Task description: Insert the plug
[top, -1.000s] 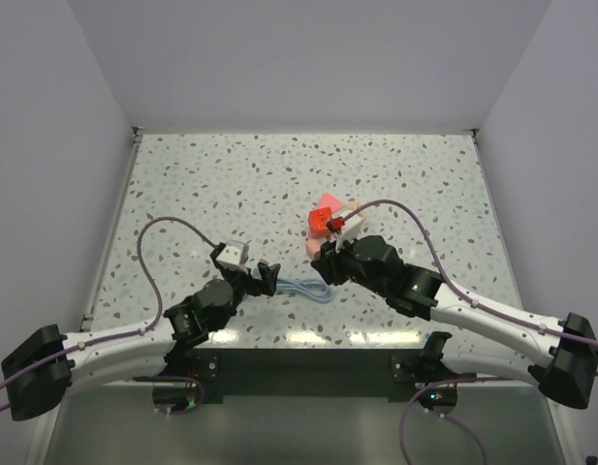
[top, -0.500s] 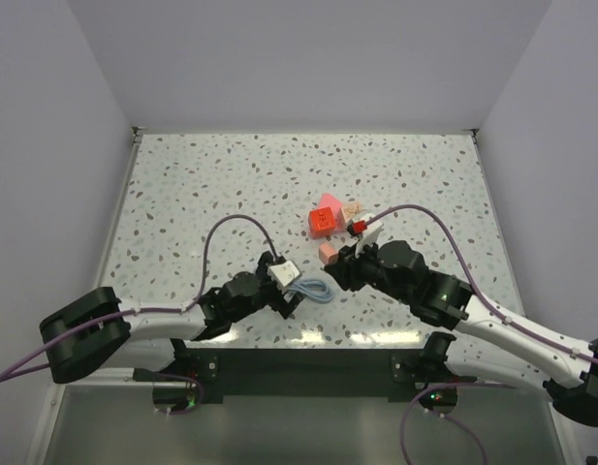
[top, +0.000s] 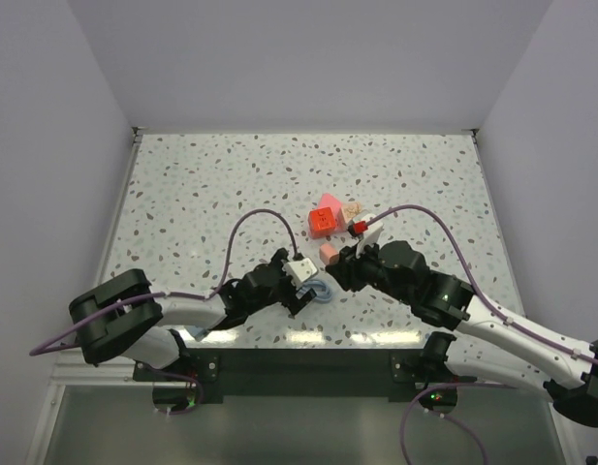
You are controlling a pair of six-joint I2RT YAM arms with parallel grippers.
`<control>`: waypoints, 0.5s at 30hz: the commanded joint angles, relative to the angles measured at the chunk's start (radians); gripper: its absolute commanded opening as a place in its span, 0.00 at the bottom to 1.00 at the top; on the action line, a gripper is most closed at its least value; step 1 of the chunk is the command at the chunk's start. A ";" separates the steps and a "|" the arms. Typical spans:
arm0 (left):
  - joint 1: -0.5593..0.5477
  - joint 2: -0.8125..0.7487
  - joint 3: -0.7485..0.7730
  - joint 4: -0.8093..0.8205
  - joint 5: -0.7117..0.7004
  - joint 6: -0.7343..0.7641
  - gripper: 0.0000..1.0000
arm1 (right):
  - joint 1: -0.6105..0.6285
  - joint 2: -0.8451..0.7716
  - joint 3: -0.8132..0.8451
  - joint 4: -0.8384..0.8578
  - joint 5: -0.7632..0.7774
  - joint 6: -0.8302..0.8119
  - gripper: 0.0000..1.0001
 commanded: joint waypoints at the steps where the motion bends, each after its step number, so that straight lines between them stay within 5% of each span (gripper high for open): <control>1: -0.006 0.021 0.041 -0.018 0.070 0.038 0.95 | -0.001 -0.020 0.029 0.013 -0.010 -0.011 0.00; 6: -0.006 0.139 0.127 -0.088 0.057 0.038 0.85 | -0.001 -0.031 0.023 0.016 -0.004 -0.012 0.00; 15: 0.027 0.229 0.196 -0.128 -0.029 0.024 0.39 | -0.003 -0.020 0.032 0.059 0.030 -0.015 0.00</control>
